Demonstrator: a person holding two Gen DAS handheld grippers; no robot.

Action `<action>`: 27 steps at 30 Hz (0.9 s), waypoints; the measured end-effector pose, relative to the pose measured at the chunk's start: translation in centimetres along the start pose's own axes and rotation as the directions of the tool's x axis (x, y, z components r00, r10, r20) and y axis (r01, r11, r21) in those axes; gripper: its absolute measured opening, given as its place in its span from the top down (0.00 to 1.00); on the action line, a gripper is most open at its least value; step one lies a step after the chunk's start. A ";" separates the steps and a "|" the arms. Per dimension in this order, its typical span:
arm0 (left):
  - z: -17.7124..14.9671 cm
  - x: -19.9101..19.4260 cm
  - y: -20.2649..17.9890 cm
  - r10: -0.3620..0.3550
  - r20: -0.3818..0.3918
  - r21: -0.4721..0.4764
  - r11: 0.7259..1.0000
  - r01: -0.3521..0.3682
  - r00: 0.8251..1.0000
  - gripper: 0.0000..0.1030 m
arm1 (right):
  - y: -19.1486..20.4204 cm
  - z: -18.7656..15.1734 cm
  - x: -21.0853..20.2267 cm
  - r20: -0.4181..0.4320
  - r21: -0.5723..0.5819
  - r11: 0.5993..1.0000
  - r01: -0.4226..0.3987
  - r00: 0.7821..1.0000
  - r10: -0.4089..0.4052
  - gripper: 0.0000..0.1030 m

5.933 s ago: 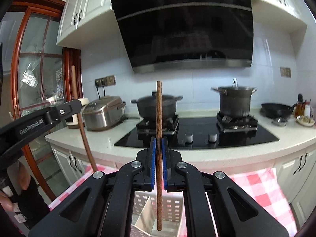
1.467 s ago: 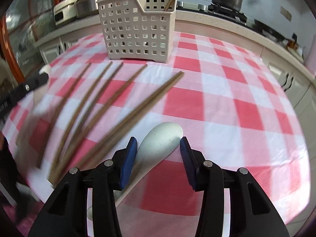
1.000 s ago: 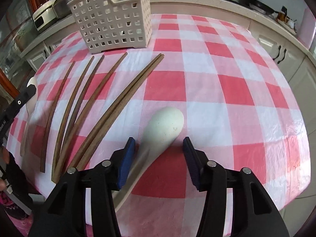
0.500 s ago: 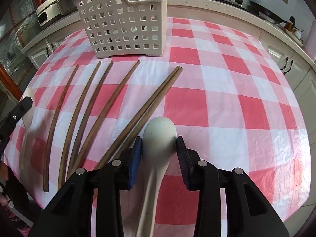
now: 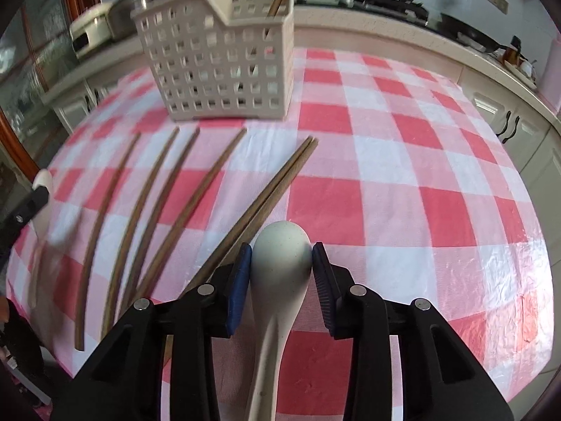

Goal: Organize utensils
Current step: 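Close the right gripper on the handle of a white spoon, then carry the white spoon over the caddy with the right gripper while the left holds another spoon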

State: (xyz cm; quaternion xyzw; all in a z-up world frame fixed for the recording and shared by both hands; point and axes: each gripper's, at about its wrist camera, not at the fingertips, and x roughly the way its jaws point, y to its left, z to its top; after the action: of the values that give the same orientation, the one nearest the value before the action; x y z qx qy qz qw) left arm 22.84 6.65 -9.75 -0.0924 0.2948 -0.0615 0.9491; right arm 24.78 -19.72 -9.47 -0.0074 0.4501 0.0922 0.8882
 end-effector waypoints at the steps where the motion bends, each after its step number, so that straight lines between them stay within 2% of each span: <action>1: 0.0 -0.1 0.0 0.001 0.001 -0.001 1.000 -0.001 1.000 0.95 | -0.2 0.1 -0.4 0.017 0.001 1.000 -0.008 1.000 0.008 0.67; 7: 0.7 -1.1 -0.9 0.003 0.025 0.018 1.000 -0.003 1.000 0.95 | -0.6 0.5 -3.7 0.146 -0.003 0.999 -0.035 0.989 0.035 0.67; 14: 2.0 -3.3 -2.0 -0.007 0.073 0.051 0.999 0.004 0.997 0.95 | -1.2 0.7 -6.7 0.246 0.000 0.999 -0.054 0.968 0.053 0.68; 21: 3.4 -5.2 -2.2 -0.049 0.116 0.051 0.998 0.044 0.992 0.95 | -1.3 0.5 -8.5 0.295 -0.007 0.999 -0.054 0.954 0.053 0.72; 22: 3.6 -5.4 -2.3 -0.050 0.123 0.058 0.997 0.043 0.991 0.95 | -1.4 0.5 -8.5 0.298 -0.005 0.999 -0.054 0.953 0.053 0.76; 23: 3.8 -5.5 -2.5 -0.050 0.126 0.063 0.997 0.042 0.991 0.95 | -1.4 0.5 -8.6 0.304 -0.003 0.999 -0.051 0.952 0.050 0.86; 27: 4.5 -5.4 -2.6 -0.067 0.120 0.053 0.997 0.061 0.990 0.95 | -1.5 0.5 -8.5 0.300 -0.007 0.999 -0.053 0.953 0.052 0.86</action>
State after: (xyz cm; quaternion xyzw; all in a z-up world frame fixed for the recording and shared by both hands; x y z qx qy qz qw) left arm 20.83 5.65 -2.66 -0.0818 0.2315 -0.0932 0.9649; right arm 20.49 -22.51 -2.47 0.0193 0.3103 0.1155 0.9434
